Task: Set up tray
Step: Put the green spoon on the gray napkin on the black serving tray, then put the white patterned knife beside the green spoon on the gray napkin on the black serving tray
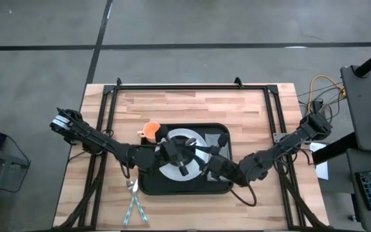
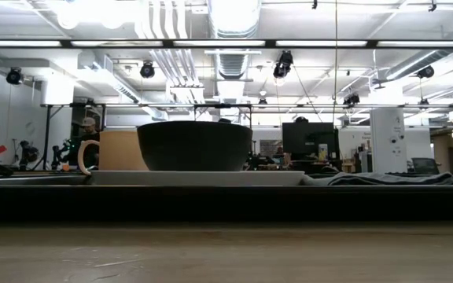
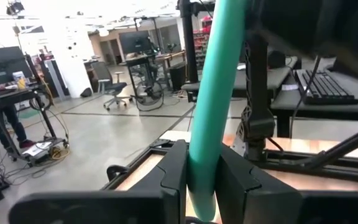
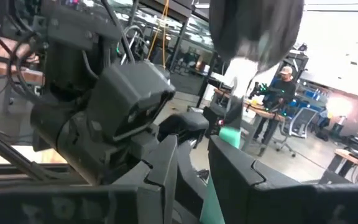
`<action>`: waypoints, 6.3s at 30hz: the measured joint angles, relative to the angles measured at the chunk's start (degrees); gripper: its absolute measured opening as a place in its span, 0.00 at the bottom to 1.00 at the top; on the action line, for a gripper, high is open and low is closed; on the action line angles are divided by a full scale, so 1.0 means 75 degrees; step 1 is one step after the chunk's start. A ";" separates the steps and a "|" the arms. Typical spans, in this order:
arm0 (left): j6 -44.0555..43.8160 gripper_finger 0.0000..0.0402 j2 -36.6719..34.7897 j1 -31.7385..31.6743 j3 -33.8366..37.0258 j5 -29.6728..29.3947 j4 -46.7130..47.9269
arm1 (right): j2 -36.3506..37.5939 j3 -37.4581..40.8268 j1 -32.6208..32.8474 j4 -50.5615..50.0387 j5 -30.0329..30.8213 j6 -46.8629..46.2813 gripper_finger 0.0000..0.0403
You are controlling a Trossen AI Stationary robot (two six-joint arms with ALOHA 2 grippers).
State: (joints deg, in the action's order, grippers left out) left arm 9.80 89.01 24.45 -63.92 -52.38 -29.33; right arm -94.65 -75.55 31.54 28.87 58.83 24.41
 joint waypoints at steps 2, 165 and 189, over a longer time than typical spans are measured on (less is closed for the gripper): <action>0.0000 0.08 0.0006 0.0005 0.0002 0.0024 0.0078 | 0.0027 0.0000 0.0028 0.0041 0.0052 0.0006 0.22; -0.4821 0.35 -0.3445 0.3351 0.3817 0.3949 0.4259 | 0.3409 0.7864 -0.3035 -0.1359 -0.7452 -1.1654 0.20; -1.5289 0.25 0.0270 0.5759 0.1081 0.1769 0.9139 | 0.5550 0.7484 -0.2586 -0.2484 -0.7543 -1.0386 0.39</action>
State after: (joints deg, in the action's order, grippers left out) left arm -104.86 91.04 67.64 -55.81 -39.11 39.21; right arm -53.03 -19.42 12.14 10.24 2.26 -53.48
